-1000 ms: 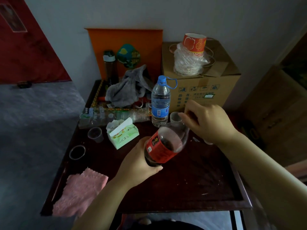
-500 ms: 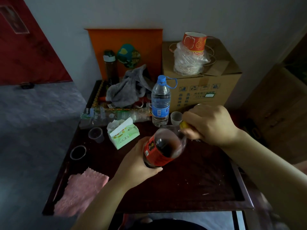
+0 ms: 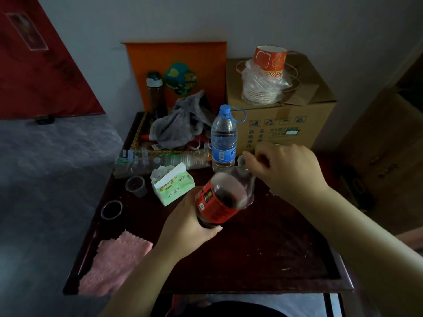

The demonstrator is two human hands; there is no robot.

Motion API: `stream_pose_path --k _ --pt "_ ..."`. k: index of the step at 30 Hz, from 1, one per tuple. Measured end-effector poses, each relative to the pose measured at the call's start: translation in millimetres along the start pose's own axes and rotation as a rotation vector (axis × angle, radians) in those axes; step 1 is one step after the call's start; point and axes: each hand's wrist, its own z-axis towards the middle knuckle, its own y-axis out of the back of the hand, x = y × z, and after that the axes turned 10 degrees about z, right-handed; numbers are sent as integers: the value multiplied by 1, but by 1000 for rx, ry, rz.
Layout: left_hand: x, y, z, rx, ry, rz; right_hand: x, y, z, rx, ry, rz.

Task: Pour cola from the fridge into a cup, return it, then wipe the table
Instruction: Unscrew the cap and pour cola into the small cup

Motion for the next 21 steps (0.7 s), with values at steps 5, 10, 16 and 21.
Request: stream_pose_path --k 5,10,16,21 --pt "1 -4 -4 38 27 -88 -8 11 8 166 322 151" --pt "-1 -8 -5 40 46 -127 -15 21 12 355 219 399" --pt "0 -7 -4 27 51 -81 -20 25 8 418 71 468" --pt "-1 -13 -3 26 52 -44 -15 21 5 304 -83 266"
